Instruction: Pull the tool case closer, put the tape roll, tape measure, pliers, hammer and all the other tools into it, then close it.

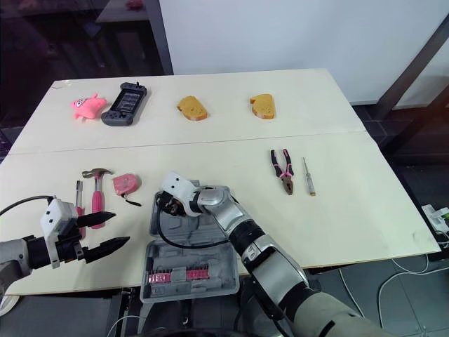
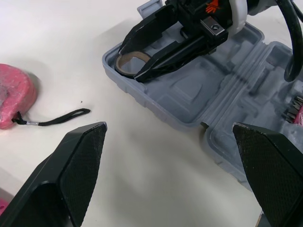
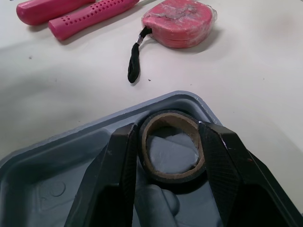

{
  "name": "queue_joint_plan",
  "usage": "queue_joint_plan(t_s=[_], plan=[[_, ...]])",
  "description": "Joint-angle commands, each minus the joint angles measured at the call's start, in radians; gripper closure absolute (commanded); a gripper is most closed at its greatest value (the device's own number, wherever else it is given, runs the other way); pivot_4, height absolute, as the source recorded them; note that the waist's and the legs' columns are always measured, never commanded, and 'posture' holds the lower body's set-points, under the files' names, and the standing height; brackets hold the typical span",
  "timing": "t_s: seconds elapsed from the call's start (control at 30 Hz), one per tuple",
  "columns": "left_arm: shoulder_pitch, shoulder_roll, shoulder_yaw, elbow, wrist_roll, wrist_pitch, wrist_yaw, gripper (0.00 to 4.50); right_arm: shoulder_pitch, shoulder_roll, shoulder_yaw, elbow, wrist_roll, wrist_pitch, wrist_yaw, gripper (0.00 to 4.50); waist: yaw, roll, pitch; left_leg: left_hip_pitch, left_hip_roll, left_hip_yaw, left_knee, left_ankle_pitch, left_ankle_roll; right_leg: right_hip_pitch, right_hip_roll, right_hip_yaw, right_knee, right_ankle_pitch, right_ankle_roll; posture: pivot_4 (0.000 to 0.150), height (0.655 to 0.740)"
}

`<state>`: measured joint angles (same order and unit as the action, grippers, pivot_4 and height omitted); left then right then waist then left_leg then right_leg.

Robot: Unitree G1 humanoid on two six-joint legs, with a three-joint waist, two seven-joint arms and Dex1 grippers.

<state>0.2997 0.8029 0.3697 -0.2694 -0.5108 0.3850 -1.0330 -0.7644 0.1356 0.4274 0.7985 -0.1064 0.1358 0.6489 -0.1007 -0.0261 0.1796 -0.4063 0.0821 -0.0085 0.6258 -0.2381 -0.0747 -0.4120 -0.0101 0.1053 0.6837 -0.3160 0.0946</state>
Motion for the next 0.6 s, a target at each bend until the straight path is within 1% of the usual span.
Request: queue_joint_plan(t_s=[0.03,0.17,0.33,0.4,0.5,0.6], plan=[[-0.002,0.006,0.016,-0.021,-0.008,-0.001,0.001,0.0,0.01,0.016,0.017,0.067,-0.035,0.053,-0.005,2.35,0.0,0.0,0.0,0.001,0.0,0.0,0.0,0.0,0.0,0.001,0.0,0.0,0.0,0.0,0.0,0.15,0.74],[-0.004,0.007,0.016,-0.022,-0.008,0.0,0.002,0.0,0.009,0.018,0.0,0.052,-0.022,0.044,-0.01,2.35,0.0,0.0,0.0,0.003,0.0,0.0,0.0,0.0,0.0,0.003,0.0,0.0,0.0,0.0,0.0,0.15,0.74],[-0.005,0.006,0.017,-0.021,-0.009,-0.002,0.001,0.0,0.008,0.016,-0.036,-0.034,0.019,0.011,0.013,2.35,0.001,0.0,0.0,0.002,0.0,0.0,0.0,0.0,0.0,0.003,0.0,0.0,0.0,0.0,0.0,0.15,0.74],[-0.005,0.006,0.017,-0.021,-0.01,-0.004,0.0,0.0,0.016,0.011,-0.058,-0.122,0.056,0.006,0.04,2.35,0.001,0.0,0.0,0.002,0.0,0.0,0.0,0.0,0.0,0.002,0.0,0.0,0.0,0.0,0.0,0.15,0.74],[-0.003,0.005,0.018,-0.023,-0.012,-0.004,-0.001,0.0,0.059,-0.009,-0.086,-0.349,0.13,0.042,0.106,2.35,0.004,0.0,0.0,-0.002,0.0,0.0,0.0,0.0,0.0,-0.001,0.0,0.0,0.0,0.0,0.0,0.15,0.74],[-0.003,0.002,0.019,-0.023,-0.015,-0.005,-0.002,0.0,0.102,-0.052,-0.087,-0.554,0.167,0.109,0.139,2.35,0.005,0.0,0.0,-0.003,0.0,0.0,0.0,0.0,0.0,-0.002,0.0,0.0,0.0,0.0,0.0,0.15,0.74]])
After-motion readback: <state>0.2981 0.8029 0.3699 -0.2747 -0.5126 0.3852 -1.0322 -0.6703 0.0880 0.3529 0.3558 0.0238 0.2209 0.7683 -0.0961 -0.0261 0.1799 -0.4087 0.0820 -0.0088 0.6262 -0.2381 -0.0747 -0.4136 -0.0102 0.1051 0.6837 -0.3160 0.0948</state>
